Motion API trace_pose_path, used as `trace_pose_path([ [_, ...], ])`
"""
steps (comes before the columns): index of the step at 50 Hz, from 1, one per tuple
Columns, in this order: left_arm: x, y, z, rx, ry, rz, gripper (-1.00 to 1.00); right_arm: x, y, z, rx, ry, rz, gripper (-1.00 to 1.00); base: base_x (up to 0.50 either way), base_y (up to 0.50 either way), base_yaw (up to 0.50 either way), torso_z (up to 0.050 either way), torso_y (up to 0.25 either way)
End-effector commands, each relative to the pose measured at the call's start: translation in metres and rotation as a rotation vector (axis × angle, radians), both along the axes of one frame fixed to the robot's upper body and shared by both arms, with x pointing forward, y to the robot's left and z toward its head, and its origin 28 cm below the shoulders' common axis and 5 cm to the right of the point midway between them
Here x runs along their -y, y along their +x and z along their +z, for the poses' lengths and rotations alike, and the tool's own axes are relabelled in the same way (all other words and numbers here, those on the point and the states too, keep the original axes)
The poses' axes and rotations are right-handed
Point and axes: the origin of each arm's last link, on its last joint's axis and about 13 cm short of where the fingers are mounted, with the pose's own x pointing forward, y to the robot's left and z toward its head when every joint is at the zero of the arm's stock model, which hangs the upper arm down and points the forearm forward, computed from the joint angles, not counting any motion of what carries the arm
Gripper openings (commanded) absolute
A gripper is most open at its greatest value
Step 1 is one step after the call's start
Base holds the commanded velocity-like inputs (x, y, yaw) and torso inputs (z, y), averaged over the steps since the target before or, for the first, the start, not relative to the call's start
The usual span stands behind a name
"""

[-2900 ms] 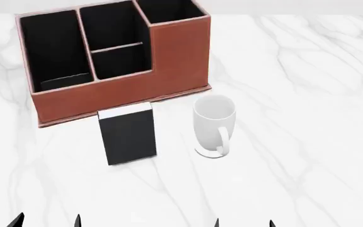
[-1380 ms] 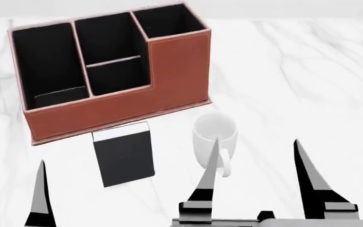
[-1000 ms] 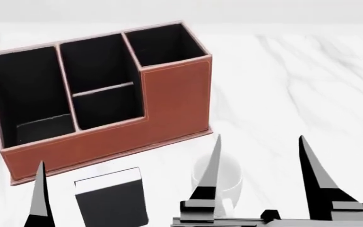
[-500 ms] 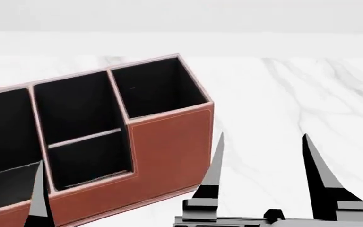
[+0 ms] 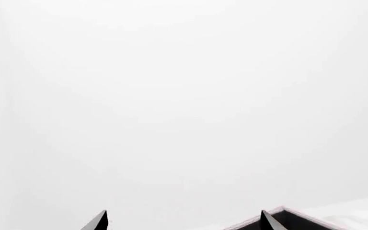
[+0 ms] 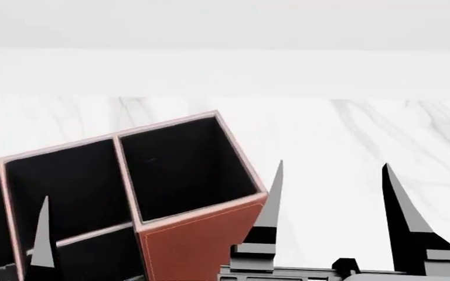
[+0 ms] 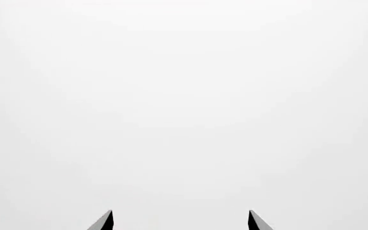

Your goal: Pick up the book and place it in the front compartment of the caddy.

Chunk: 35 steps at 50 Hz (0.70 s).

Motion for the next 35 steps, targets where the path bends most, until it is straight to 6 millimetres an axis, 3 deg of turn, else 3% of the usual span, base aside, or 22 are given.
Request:
trace_pose_path([
  [1, -0.003, 0.0009, 0.0045, 0.012, -0.031, 0.005, 1.0, 0.003, -0.0029, 0.0051, 0.035, 0.012, -0.022, 1.0, 0.0, 0.0, 0.0, 0.0, 0.0],
  [26, -0.009, 0.0007, 0.0079, 0.047, -0.047, 0.039, 1.0, 0.0101, -0.0078, 0.0142, 0.077, 0.04, -0.066, 1.0, 0.0, 0.0, 0.0, 0.0, 0.0],
  [30, -0.0089, 0.0006, 0.0077, 0.046, -0.047, 0.038, 1.0, 0.009, -0.0071, 0.0124, 0.069, -0.029, -0.084, 1.0, 0.0, 0.0, 0.0, 0.0, 0.0],
  [35, -0.0091, 0.0006, 0.0078, 0.047, -0.048, 0.039, 1.0, 0.0088, -0.0072, 0.0123, 0.064, -0.037, -0.083, 1.0, 0.0, 0.42, 0.0, 0.0, 0.0],
])
